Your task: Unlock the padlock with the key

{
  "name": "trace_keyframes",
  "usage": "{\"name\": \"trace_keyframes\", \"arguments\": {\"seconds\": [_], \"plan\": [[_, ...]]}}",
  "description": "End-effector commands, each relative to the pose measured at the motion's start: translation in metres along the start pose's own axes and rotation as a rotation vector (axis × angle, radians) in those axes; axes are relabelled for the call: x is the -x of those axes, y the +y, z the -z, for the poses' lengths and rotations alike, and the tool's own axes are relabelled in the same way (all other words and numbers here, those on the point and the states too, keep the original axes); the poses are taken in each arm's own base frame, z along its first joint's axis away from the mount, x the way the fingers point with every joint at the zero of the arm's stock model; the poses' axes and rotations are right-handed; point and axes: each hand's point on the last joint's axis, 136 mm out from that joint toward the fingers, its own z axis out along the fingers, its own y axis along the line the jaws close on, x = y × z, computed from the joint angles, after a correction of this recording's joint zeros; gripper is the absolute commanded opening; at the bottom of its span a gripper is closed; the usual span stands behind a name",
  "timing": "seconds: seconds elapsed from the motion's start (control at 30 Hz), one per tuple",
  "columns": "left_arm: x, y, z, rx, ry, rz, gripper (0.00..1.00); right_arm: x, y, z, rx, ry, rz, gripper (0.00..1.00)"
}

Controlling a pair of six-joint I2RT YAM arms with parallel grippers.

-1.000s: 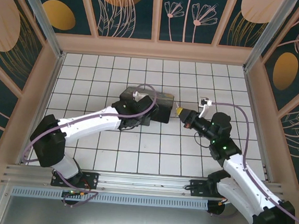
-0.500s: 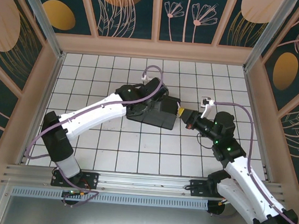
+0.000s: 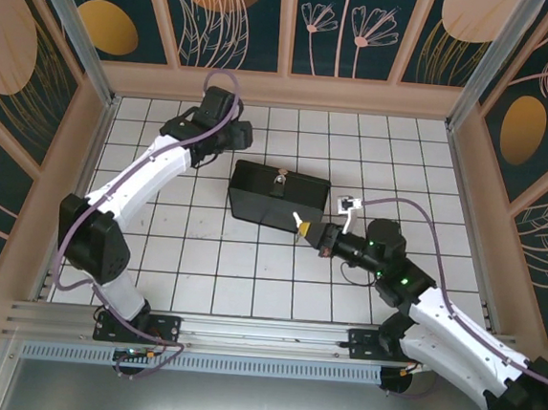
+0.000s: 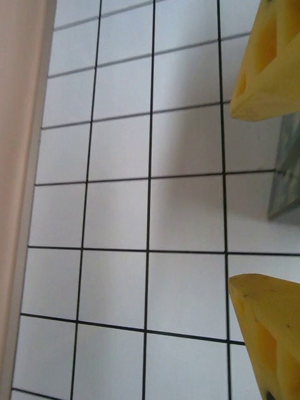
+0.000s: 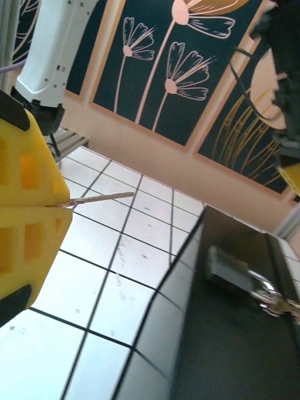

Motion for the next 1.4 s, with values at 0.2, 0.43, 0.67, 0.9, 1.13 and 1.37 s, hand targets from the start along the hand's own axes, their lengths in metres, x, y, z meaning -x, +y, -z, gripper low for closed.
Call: {"name": "trace_keyframes", "arguments": {"seconds": [0.2, 0.43, 0.67, 0.9, 1.13, 1.37], "plan": [[-0.037, -0.017, -0.063, -0.194, 0.187, -0.182, 0.57, -0.003, 0.002, -0.025, 0.005, -0.035, -0.061, 0.00], [-0.068, -0.026, -0.030, -0.325, 0.257, -0.218, 0.53, -0.004, -0.001, -0.031, 0.001, -0.046, -0.101, 0.00], [-0.102, -0.033, 0.015, -0.456, 0.287, -0.173, 0.46, -0.004, -0.004, -0.031, -0.009, -0.033, -0.102, 0.00], [-0.134, -0.050, 0.031, -0.465, 0.306, -0.176, 0.49, -0.001, -0.012, -0.028, 0.013, 0.012, -0.086, 0.00], [-0.101, -0.052, 0.024, -0.419, 0.231, -0.179, 0.60, -0.004, -0.020, -0.008, 0.064, 0.072, -0.100, 0.00], [-0.070, -0.080, 0.038, -0.504, 0.160, -0.249, 0.62, -0.016, -0.016, 0.004, 0.151, 0.117, -0.143, 0.00]]}}
